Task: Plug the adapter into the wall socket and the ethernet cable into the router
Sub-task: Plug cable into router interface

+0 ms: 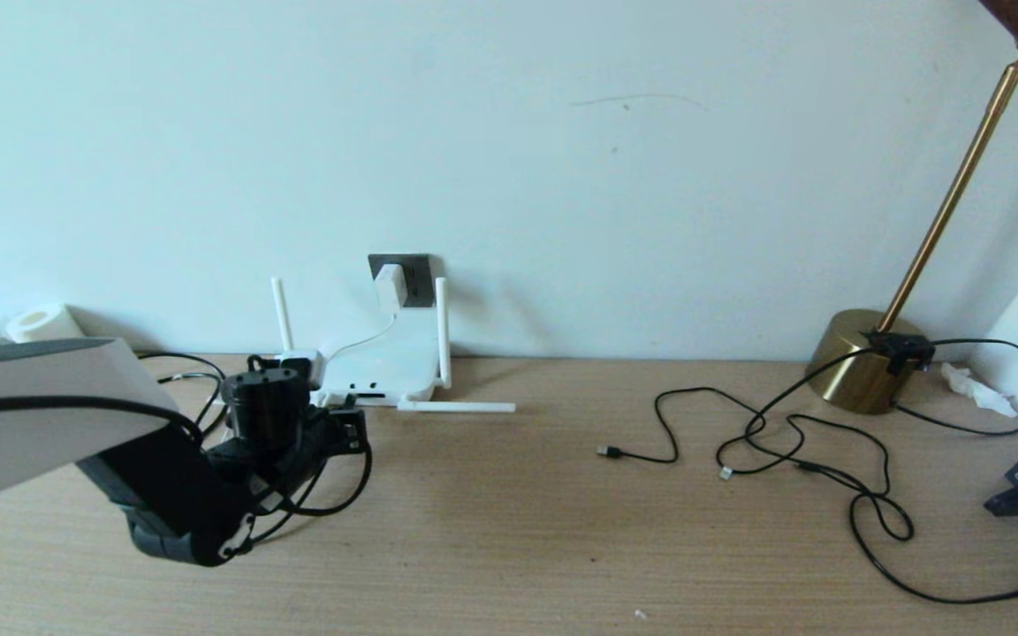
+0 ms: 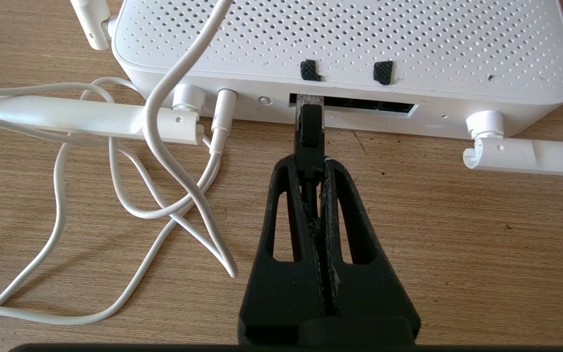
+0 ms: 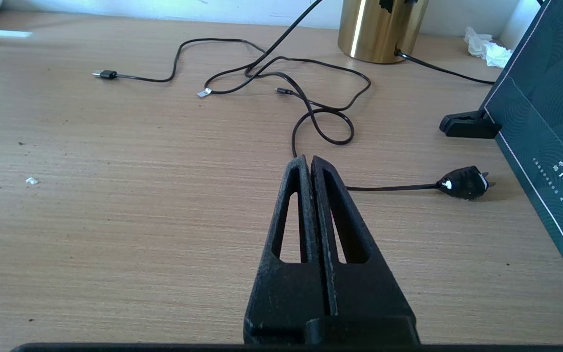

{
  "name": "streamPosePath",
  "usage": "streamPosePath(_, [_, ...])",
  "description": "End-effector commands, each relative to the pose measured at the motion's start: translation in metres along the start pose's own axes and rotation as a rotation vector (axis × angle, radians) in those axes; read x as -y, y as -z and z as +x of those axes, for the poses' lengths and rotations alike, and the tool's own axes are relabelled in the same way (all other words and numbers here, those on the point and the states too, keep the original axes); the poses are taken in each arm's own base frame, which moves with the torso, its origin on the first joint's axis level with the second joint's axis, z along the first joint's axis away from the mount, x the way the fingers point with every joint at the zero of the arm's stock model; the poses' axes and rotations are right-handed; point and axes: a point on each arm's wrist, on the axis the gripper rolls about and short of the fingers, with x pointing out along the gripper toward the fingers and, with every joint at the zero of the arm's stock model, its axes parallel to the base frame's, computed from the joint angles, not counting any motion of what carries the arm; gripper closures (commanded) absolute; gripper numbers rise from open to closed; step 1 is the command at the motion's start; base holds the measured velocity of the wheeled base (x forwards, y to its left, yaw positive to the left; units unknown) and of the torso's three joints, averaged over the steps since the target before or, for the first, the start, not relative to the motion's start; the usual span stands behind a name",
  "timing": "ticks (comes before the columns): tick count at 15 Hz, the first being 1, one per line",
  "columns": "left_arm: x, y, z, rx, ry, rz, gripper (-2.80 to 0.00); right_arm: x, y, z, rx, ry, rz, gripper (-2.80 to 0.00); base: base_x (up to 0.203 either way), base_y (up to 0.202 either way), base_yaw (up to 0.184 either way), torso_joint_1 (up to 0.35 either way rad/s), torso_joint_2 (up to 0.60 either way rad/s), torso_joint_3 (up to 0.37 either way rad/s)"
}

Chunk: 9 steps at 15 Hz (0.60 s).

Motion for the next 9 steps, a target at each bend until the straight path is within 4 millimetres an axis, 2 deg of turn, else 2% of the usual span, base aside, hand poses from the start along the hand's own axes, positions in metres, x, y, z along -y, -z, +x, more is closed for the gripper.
streamPosePath(1, [0.0004, 0.0008, 0.0019, 0.004, -0.001, -0.002, 0.00, 0.0000, 0.0001, 0.0001, -0.002, 0.000, -0.001, 0.00, 0.000, 0.000, 0.000, 0.000, 0.00, 0.000])
streamPosePath(9, [0.0000, 0.0002, 0.0023, 0.006, -0.002, -0.001, 0.00, 0.0000, 0.0001, 0.0001, -0.002, 0.000, -0.001, 0.00, 0.000, 0.000, 0.000, 0.000, 0.00, 0.000])
